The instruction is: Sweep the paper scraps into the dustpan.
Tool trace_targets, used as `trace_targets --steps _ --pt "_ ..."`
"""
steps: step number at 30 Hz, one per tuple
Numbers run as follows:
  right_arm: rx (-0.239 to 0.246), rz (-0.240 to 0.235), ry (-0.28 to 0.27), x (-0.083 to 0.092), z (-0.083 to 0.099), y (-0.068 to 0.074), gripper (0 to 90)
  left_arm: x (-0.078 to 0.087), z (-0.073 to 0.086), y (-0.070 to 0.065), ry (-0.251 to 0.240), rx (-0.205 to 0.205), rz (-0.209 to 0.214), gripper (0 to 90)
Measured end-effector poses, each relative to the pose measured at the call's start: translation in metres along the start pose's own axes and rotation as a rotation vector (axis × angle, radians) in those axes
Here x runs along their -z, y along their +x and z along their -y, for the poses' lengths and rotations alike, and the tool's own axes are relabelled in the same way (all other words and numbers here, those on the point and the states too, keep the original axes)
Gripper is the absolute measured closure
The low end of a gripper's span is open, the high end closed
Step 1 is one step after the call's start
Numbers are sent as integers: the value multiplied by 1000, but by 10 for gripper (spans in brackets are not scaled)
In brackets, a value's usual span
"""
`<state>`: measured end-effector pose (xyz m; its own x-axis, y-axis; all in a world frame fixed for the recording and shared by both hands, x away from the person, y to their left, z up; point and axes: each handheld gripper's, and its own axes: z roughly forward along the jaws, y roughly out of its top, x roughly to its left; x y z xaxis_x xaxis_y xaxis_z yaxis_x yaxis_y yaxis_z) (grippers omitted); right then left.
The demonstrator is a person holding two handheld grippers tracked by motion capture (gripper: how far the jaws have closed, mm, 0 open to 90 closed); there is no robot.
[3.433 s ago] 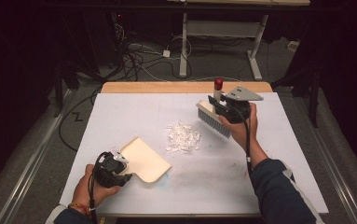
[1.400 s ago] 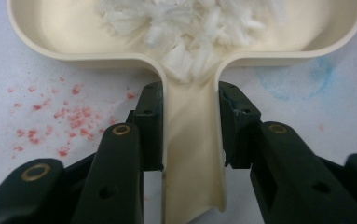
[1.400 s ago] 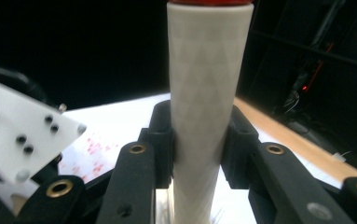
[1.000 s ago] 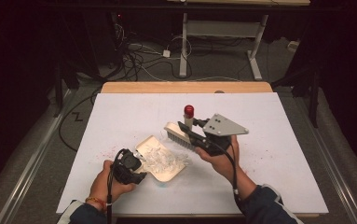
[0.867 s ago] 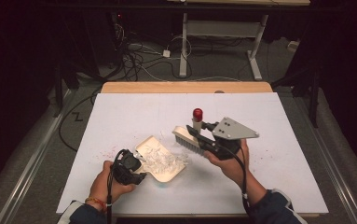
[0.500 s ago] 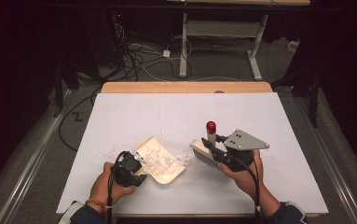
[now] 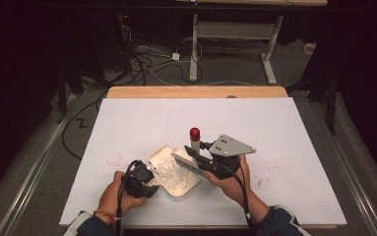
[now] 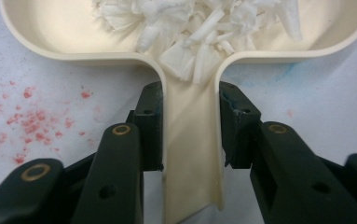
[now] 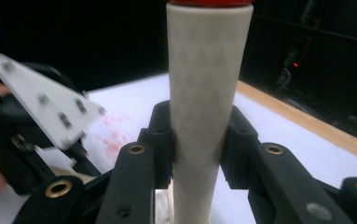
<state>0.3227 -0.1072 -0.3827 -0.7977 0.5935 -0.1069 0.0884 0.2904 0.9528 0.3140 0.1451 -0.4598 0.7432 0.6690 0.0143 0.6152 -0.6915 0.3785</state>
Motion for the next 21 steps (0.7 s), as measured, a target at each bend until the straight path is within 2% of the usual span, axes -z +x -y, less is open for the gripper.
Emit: trace_targets --steps 1,4,9,12,14,16,19,21 --pt "-4 -18 -10 1 -3 0 700 0 0 0 -1 0 0 631" --pt "-9 -15 -53 9 -13 -4 700 0 0 0 -4 3 1 631" --pt "-49 2 -64 13 -14 -13 699 1 0 -1 -1 2 0 631" --pt "-95 19 -35 7 -2 -23 699 0 0 -2 -2 4 0 631" --pt "-110 72 -12 3 8 -29 699 0 0 -2 -3 3 0 631" --pt "-119 103 -17 3 17 -35 699 0 0 -2 -2 3 1 631" --pt "-169 76 -45 9 22 -44 700 -1 0 -2 -4 5 4 631" --pt "-172 82 -65 16 20 -46 699 -1 0 -2 -5 5 4 631"
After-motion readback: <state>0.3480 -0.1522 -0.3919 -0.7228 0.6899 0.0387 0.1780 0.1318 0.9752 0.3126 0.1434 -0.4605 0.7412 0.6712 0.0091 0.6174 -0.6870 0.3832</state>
